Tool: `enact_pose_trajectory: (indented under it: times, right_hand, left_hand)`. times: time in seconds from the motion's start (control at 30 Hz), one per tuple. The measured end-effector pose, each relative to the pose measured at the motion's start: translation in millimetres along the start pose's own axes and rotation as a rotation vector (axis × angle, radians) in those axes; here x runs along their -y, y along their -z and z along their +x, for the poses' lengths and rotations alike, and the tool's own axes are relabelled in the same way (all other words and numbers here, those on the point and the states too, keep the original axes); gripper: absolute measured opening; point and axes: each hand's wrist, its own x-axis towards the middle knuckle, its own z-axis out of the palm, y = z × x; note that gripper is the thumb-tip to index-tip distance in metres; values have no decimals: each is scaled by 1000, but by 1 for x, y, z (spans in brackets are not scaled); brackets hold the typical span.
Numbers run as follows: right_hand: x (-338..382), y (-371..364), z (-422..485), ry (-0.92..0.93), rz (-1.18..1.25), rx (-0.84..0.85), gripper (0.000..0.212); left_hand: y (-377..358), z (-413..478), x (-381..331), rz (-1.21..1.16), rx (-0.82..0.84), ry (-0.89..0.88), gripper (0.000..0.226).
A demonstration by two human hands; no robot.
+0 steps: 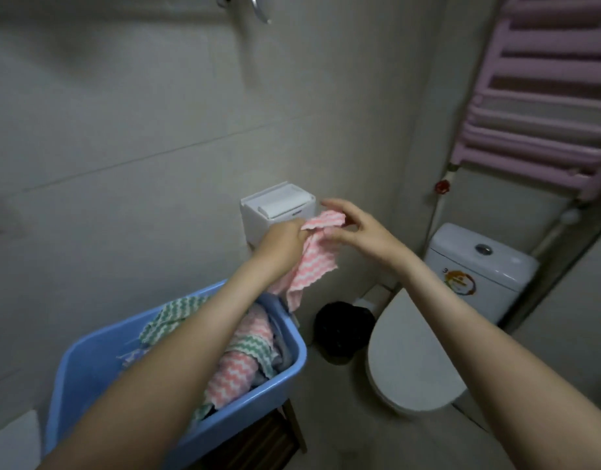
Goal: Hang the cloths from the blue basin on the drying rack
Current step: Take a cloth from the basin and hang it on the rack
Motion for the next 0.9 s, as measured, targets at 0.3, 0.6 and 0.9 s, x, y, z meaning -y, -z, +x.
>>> enact_pose_trajectory:
  times: [0.3, 0.6, 0.9]
  right_hand:
    - [-32, 134, -105, -131, -188, -403, 9]
    - [-72, 259, -249, -386, -218, -819, 6]
    - [-100, 343, -369, -701, -404, -1238, 23]
  left_hand:
    - [-75, 26, -155, -45, 242, -264, 23]
    - [-174, 34, -286, 34, 489, -538, 13]
    - [-247, 40, -417, -103, 583, -770, 29]
